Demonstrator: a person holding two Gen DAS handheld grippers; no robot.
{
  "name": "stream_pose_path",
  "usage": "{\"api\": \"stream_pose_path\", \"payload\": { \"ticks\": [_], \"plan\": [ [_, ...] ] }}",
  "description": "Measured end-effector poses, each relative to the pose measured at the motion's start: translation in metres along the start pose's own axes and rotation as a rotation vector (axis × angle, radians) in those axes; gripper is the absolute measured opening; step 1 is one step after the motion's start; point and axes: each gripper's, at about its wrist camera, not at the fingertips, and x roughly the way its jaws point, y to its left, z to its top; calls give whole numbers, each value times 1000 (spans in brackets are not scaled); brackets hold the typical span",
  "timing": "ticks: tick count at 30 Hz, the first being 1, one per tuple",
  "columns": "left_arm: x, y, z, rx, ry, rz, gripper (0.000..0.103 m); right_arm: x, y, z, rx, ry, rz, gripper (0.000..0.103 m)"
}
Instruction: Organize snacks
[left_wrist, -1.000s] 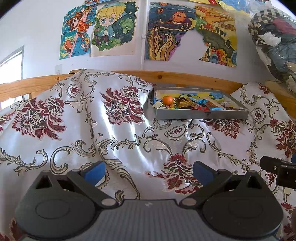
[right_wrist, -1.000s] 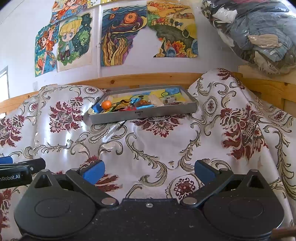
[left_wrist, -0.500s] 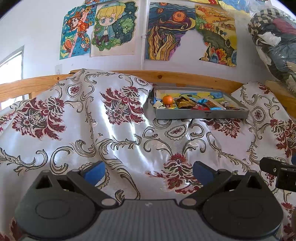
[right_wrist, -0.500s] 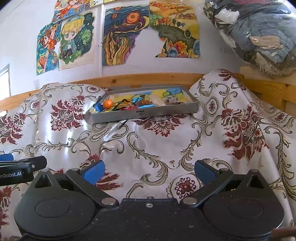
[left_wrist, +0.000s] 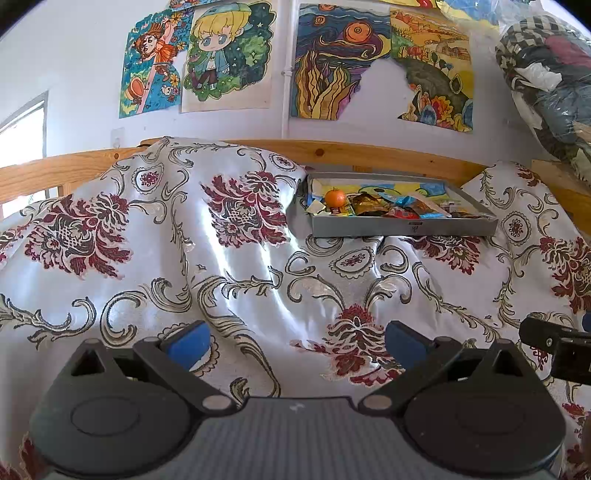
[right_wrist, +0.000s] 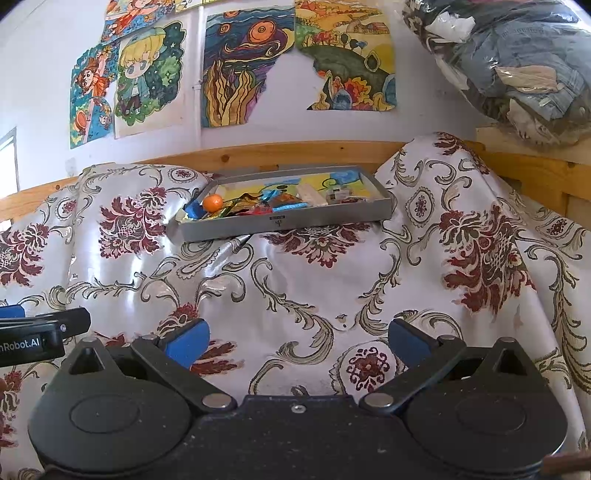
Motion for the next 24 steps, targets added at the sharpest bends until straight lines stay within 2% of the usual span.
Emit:
{"api": "stream_pose_path", "payload": {
  "ticks": [12,20,24],
  "plan": [
    [0,-1,1,1,1,3,103,0,0,0,-1,1,0,102],
    [3,2,-2,26,39,82,103,1,0,-3,-7,7,1,102],
    [2,1,0,32,50,74,102,1,1,-4,-9,5,2,102]
  ]
}}
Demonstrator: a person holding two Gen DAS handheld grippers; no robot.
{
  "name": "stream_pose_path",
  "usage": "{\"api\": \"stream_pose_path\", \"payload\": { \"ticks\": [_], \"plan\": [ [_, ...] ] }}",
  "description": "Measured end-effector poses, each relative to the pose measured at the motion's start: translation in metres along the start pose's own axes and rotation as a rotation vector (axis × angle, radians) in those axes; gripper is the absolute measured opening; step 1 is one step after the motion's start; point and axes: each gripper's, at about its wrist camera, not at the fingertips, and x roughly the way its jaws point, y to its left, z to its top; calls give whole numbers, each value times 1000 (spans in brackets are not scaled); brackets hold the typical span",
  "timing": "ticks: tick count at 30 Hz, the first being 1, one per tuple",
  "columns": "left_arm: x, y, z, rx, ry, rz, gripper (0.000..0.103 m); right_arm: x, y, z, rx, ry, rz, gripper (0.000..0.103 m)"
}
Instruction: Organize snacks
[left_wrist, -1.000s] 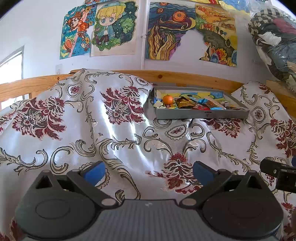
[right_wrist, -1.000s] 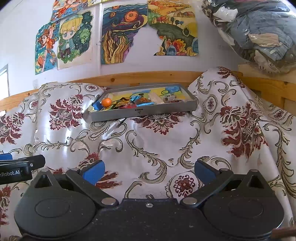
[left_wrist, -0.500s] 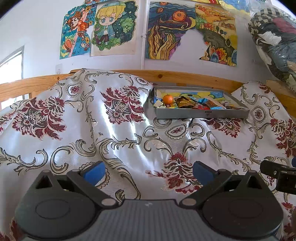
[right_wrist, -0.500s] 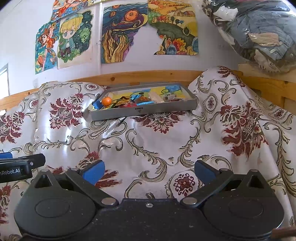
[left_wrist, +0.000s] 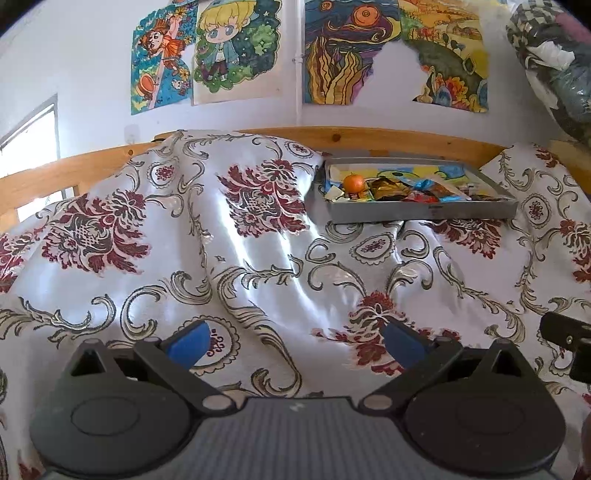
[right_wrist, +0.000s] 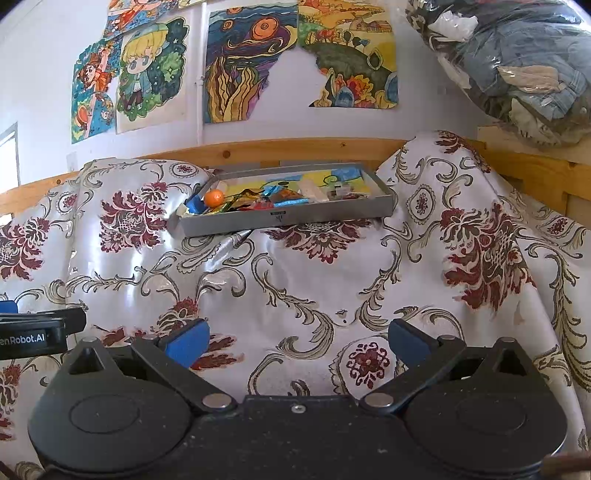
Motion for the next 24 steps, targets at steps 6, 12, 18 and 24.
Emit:
{"api": "stream_pose_path", "payload": {
  "ticks": [6,12,18,24],
  "plan": [
    [-1,-1,0,14,0,-11,102,-1,1,-1,-10,5,0,102],
    [-2,-2,1,19,2,-13,102,-1,1,0,-19,9,3,102],
    [-1,-2,1,20,6,-11,102,0,1,-1,-24,17,5,102],
    [-1,-2,1,21,9,-9,102,0,1,-1,-26,21,7,102]
  ]
}}
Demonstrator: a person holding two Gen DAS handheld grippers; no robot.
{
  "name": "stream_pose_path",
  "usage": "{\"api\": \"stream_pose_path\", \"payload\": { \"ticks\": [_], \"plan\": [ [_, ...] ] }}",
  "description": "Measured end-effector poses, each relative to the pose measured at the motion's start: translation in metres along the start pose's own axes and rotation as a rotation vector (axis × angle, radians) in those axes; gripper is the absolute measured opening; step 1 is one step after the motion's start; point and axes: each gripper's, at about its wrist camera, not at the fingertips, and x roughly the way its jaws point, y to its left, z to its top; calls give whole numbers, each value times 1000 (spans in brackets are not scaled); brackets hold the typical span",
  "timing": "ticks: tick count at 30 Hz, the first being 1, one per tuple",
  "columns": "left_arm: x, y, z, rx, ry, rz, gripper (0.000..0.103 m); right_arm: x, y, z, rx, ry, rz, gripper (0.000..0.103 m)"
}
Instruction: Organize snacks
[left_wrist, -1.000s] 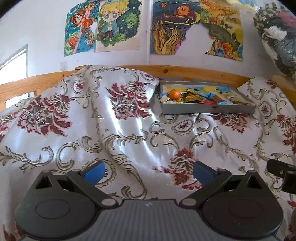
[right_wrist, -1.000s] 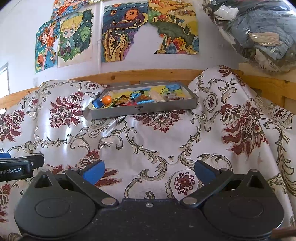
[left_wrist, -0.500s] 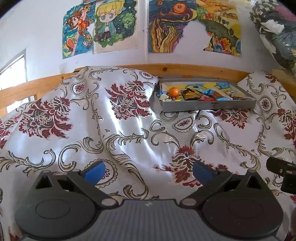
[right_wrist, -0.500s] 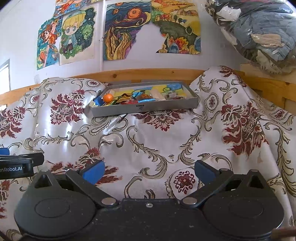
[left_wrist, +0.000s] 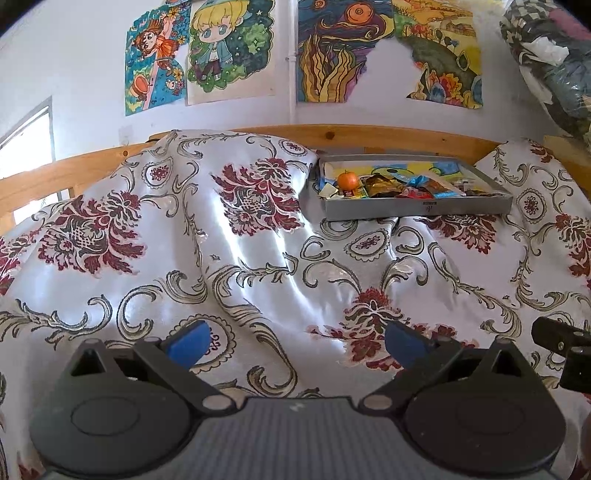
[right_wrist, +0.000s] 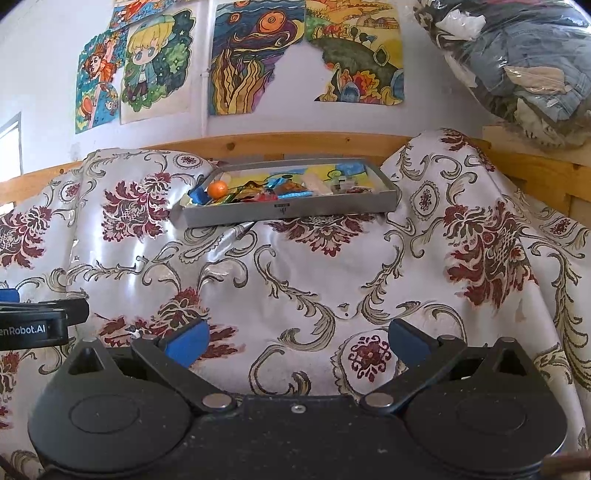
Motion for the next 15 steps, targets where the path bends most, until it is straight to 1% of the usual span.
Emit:
{"api": "stream_pose_path", "payload": {
  "ticks": [15],
  "plan": [
    [1,0,0,1,6,9,102,0,0,-1,-1,2,0,102]
  ]
}}
